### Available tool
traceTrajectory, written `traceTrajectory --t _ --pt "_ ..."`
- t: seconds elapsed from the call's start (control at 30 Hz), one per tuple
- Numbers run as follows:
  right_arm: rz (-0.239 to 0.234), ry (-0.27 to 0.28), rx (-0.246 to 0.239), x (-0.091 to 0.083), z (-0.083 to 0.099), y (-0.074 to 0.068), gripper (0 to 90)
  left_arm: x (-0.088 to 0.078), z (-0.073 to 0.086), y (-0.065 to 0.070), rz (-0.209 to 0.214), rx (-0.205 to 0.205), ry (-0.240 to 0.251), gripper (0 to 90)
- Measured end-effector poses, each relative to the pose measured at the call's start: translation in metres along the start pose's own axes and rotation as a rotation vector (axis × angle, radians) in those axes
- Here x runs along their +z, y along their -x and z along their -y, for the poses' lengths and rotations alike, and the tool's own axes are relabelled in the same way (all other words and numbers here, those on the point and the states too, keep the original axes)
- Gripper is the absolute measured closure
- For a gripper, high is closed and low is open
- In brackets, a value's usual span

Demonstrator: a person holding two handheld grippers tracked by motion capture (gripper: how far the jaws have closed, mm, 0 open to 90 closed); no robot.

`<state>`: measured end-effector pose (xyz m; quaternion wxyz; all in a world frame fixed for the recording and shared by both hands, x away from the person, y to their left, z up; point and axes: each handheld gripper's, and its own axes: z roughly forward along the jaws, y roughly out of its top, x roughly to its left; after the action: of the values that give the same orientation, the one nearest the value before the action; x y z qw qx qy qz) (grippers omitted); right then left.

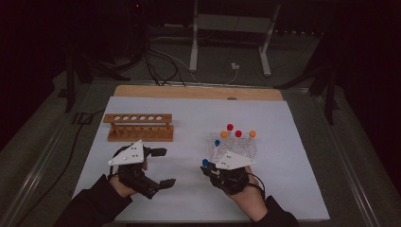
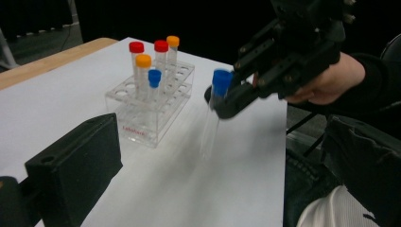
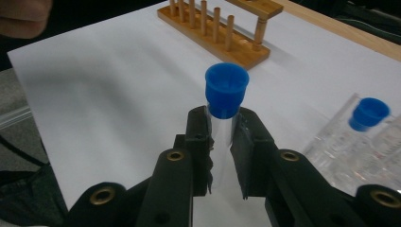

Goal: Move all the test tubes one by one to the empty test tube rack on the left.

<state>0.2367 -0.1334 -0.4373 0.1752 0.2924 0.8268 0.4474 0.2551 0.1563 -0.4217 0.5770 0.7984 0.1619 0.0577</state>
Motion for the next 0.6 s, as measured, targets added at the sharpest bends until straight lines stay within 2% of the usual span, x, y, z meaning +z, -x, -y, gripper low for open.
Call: traceTrajectory --t 0.3,0.47,0.53,0.6 --pt "-0.028 -0.008 -0.019 0.005 -0.001 -0.008 77.1 0.021 -0.011 0.002 0.048 0.014 0.009 4.3" --pt "-0.041 -0.008 -0.024 0.007 -0.002 -0.012 77.1 0.03 -0.013 0.002 0.039 0.024 0.01 9.5" --pt "-0.046 -0.009 -0.026 0.008 -0.002 -0.013 77.1 0.032 -0.013 0.002 0.029 0.024 0.012 16.4" --pt "-0.049 -0.007 -0.03 0.008 -0.003 -0.014 77.1 0.034 -0.013 0.001 0.033 0.028 0.005 18.0"
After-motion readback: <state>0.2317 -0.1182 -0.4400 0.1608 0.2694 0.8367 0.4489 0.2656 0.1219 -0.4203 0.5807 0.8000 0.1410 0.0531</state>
